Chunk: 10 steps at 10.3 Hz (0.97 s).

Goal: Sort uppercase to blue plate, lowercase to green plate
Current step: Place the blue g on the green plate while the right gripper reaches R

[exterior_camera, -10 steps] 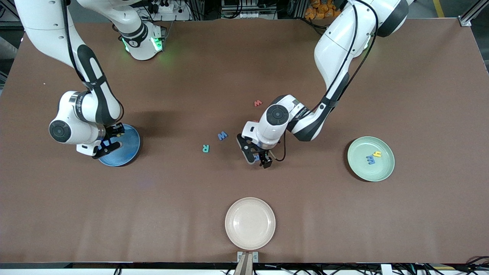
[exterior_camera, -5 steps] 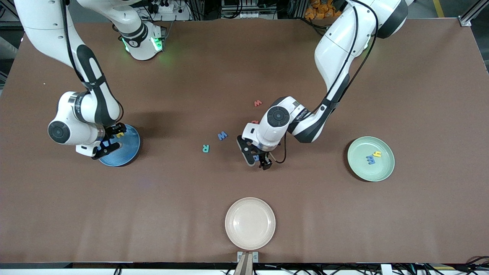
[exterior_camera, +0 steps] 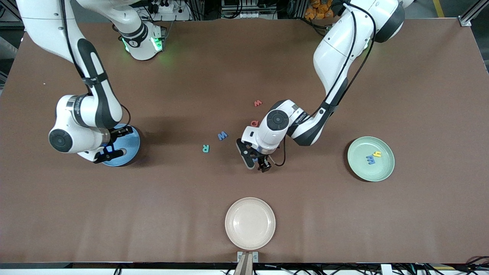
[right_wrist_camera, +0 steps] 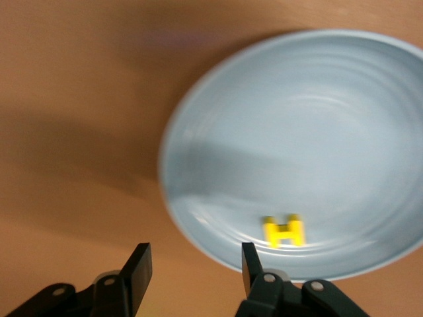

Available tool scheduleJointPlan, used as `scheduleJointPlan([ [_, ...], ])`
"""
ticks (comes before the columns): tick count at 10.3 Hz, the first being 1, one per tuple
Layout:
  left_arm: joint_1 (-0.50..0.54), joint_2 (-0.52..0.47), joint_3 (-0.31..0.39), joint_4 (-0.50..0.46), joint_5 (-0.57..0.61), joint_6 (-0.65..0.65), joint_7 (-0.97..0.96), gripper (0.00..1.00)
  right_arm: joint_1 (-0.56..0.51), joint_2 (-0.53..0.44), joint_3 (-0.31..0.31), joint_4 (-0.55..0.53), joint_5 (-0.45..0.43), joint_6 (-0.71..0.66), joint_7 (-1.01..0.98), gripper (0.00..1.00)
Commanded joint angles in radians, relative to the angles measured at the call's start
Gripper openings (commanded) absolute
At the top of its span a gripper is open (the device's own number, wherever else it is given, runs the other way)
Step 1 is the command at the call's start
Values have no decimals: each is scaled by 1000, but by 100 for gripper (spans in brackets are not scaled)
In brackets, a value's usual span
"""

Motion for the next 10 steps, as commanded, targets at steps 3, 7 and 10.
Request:
scheduleJointPlan([
  [3,-2,13,2,25,17,8,-1,36,41,-20,134,1,106,11,291,63],
  [7,63,-37,2,-1,21,-52,1,0,105,5,240,1,106,175,594,62],
  [10,186,-163,-8,-3,7,-352,15,0,170,44,263,13,125,316,750,62],
])
